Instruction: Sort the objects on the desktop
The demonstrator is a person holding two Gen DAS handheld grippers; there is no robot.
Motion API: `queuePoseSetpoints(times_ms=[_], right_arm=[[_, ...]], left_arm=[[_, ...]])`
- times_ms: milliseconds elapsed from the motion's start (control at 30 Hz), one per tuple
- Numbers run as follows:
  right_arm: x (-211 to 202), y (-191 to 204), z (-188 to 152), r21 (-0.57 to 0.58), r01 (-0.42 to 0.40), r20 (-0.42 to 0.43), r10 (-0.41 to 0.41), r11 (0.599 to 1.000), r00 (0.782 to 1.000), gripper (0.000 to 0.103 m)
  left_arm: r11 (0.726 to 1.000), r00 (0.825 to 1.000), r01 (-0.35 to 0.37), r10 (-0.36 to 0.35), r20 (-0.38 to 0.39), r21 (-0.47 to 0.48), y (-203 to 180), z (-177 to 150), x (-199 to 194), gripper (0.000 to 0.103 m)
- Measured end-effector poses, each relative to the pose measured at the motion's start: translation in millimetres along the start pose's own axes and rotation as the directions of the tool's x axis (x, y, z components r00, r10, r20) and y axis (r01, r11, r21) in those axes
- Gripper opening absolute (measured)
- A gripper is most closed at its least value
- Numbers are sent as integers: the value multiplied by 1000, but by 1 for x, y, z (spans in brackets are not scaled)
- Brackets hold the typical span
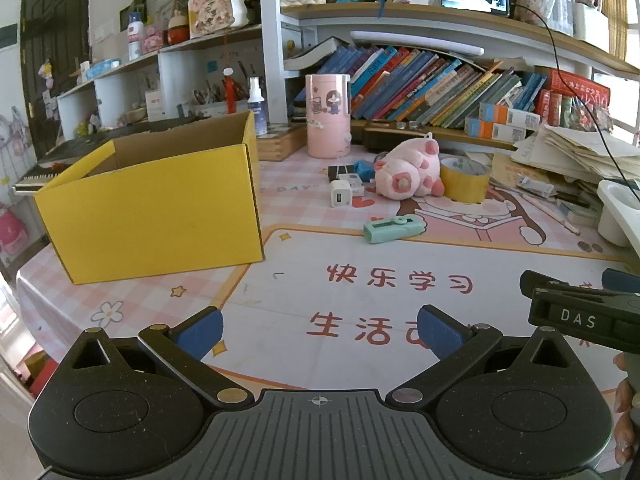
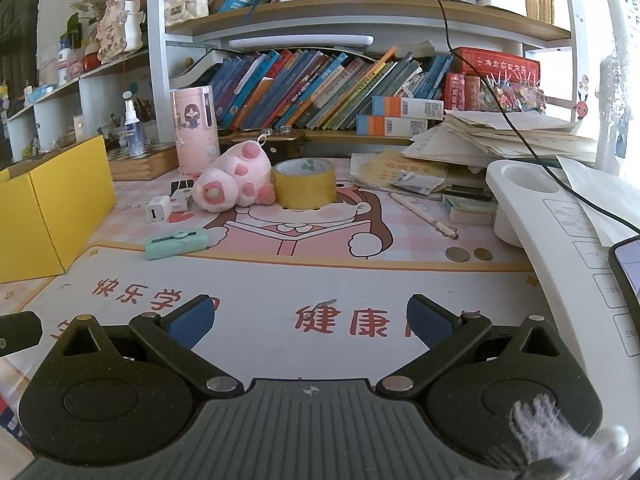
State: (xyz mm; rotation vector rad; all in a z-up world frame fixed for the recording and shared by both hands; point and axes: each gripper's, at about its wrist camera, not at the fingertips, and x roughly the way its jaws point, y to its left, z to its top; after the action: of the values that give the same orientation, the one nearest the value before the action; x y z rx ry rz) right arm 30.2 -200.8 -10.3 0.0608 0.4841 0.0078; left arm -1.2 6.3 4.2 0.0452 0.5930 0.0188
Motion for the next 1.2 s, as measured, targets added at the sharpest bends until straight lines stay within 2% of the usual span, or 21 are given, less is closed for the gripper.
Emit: queuePoseSetpoints(times_ms=[1200], right_arm=[[-3, 5, 2, -9, -9, 0, 9, 1000, 1000, 103]], left_arm=[[1000, 1000, -8, 8, 8, 0, 3, 1, -1, 103]])
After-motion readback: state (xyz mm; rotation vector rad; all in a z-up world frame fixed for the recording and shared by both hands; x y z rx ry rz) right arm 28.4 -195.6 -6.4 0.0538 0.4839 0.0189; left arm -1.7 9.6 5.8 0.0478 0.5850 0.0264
